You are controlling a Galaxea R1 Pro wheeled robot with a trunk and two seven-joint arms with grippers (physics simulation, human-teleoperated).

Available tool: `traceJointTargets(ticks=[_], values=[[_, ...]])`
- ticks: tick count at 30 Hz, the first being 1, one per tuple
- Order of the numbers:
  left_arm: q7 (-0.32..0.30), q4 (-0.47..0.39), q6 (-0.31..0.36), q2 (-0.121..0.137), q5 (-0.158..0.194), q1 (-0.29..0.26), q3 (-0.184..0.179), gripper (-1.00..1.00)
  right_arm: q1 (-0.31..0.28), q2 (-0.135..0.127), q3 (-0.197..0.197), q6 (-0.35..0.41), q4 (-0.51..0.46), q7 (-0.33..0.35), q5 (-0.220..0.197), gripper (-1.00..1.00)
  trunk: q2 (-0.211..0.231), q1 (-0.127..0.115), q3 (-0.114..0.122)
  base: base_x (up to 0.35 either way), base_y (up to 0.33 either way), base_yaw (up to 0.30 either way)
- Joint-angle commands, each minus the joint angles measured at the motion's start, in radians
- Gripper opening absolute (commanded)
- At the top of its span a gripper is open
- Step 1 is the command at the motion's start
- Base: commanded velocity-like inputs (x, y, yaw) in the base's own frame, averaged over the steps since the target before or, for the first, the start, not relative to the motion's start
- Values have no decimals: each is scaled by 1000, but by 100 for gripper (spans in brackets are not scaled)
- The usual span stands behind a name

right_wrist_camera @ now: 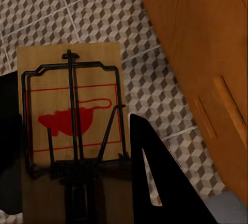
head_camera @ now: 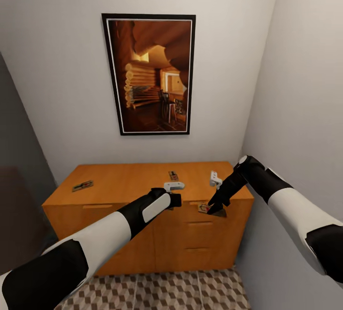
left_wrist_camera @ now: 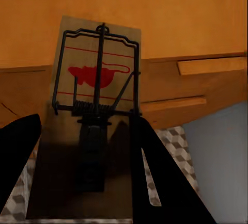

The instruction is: Take the four mousetraps from the cabinet in the bathroom and place them on the bathroom floor. Make sure all four end up on the same floor surface, and ensure that at least two of them are either under or directly next to the same bathroom sink.

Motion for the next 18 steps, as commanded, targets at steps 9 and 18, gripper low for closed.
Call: traceJointTargets(ticks=[9,18], values=[[6,-1,1,0,7,-2,-4,-100,-1,-1,3,17,0,4,0,-100,62,-35,26,-307,0,0],[6,-1,1,0,7,-2,-4,-100,-1,-1,3,17,2,1,-3,-100,118,-65,52,-44,0,0]])
